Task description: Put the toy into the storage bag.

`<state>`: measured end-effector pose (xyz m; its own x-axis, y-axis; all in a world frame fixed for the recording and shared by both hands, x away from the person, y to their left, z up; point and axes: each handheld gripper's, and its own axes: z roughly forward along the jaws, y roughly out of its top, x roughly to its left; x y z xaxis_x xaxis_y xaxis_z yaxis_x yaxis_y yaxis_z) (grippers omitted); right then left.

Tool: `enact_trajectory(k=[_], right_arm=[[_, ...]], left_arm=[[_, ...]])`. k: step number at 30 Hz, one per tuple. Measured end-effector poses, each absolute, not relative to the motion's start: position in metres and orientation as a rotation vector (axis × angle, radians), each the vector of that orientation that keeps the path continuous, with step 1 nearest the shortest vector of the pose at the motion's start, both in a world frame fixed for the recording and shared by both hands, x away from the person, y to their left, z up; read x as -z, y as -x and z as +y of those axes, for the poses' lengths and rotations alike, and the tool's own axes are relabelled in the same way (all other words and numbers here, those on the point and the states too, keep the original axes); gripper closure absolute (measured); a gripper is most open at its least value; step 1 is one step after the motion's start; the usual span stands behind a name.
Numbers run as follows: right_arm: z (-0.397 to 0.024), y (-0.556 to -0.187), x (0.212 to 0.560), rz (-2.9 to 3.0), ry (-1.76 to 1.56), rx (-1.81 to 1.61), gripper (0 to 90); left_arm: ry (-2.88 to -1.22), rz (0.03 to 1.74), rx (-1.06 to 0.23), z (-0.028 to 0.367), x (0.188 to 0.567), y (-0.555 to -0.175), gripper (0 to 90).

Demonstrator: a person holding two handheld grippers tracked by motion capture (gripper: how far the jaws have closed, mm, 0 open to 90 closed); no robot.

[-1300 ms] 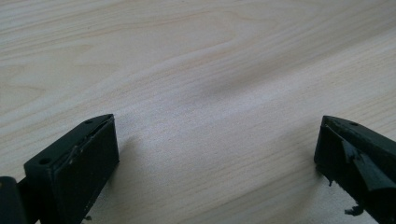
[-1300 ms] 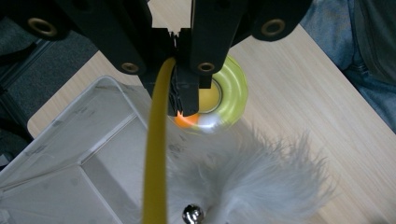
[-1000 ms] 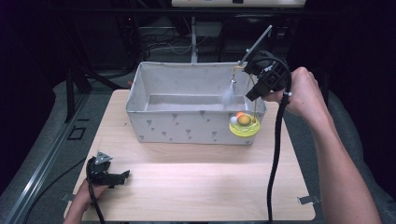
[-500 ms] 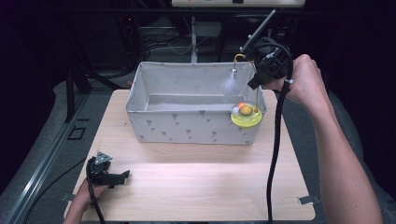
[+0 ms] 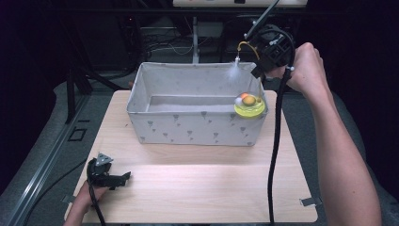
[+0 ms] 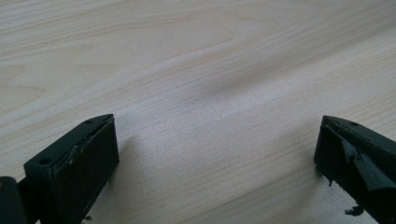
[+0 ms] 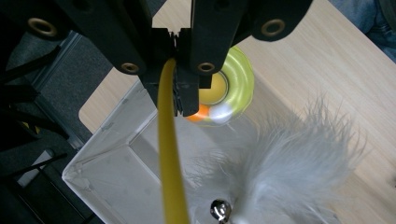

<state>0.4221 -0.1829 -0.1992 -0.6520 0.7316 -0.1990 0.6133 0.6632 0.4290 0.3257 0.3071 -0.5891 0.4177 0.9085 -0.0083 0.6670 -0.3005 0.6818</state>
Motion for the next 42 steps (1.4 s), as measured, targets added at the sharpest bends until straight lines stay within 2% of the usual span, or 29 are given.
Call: enact_trajectory(k=[22, 42], right_arm=[[-0.193, -0.456, 0.203, 2.470, -1.149, -0.464, 88.0], [-0.196, -0.489, 0.233, 2.437, -1.215, -0.500, 88.0]], left_arm=[[-2.067, 1.328, -0.514, 0.307, 0.589, -0.326, 0.0], [-2.070, 1.325, -0.512, 0.308, 0.589, -0.326, 0.0]])
